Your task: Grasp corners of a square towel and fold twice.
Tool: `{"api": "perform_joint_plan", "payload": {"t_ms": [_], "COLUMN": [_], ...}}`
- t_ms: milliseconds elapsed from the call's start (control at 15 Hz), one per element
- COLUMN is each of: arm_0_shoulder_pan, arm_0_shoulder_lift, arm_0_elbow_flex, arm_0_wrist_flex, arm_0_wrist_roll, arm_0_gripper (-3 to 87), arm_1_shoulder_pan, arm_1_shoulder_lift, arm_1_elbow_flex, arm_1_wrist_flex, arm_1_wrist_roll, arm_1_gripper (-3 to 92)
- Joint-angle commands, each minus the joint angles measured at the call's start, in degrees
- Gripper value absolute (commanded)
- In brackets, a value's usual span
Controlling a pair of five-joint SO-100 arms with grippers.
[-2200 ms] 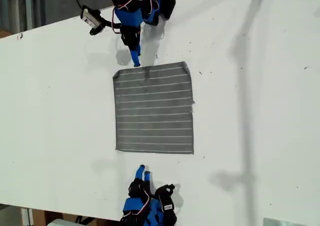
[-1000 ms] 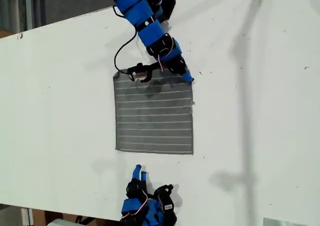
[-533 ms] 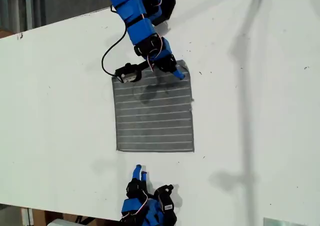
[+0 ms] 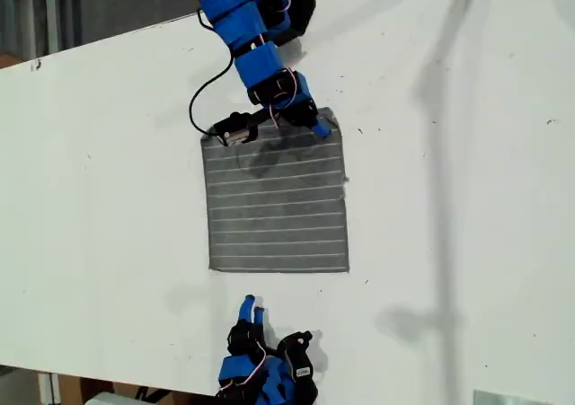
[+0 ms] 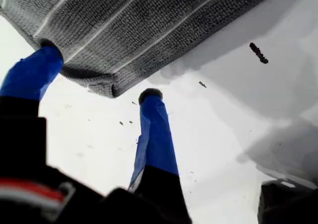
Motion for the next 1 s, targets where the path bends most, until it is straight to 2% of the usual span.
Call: {"api": "perform_joint_plan", "payload": {"t_ms": [0,200,400,533,600,733,800,867,933], "arm_0_shoulder_pan": [1.23,2.02,1.93,8.26,11.95,16.96,18.19,18.72,20.39], "arm_0_shoulder_lift": [0.35,0.35,0.35,0.35,0.35,0.35,0.35,0.35,0.18], "arm_0_elbow_flex": [0.00,0.00,-0.09,-0.62,-0.09,-0.09,-0.09,-1.32,-3.78], "arm_0_wrist_flex": [-0.79,-0.53,0.26,0.09,-2.81,-8.44,-12.30,-11.69,-8.17], "arm_0_wrist_roll": [-0.26,-0.88,-2.29,-6.68,-8.70,-15.03,-14.15,-12.74,-11.78], "arm_0_gripper": [15.6,15.6,15.5,19.6,17.3,19.5,17.8,16.6,16.4], "arm_1_shoulder_pan": [-2.29,-5.54,-7.03,-7.21,-6.68,-4.57,-3.69,-3.16,-2.81], "arm_1_shoulder_lift": [-1.85,-7.91,-9.58,-9.32,-9.58,-12.04,-13.80,-15.64,-17.40], "arm_1_elbow_flex": [0.88,1.32,1.23,-0.62,-2.99,-9.67,-11.78,-13.27,-14.77], "arm_1_wrist_flex": [-4.04,-11.95,-15.03,-13.97,-11.87,-6.68,-6.15,-6.15,-6.15], "arm_1_wrist_roll": [1.67,3.08,4.75,4.66,4.13,1.49,0.18,-0.53,-1.14], "arm_1_gripper": [34.1,30.9,-0.1,-0.1,-0.1,-0.1,-0.1,-0.1,-0.1]}}
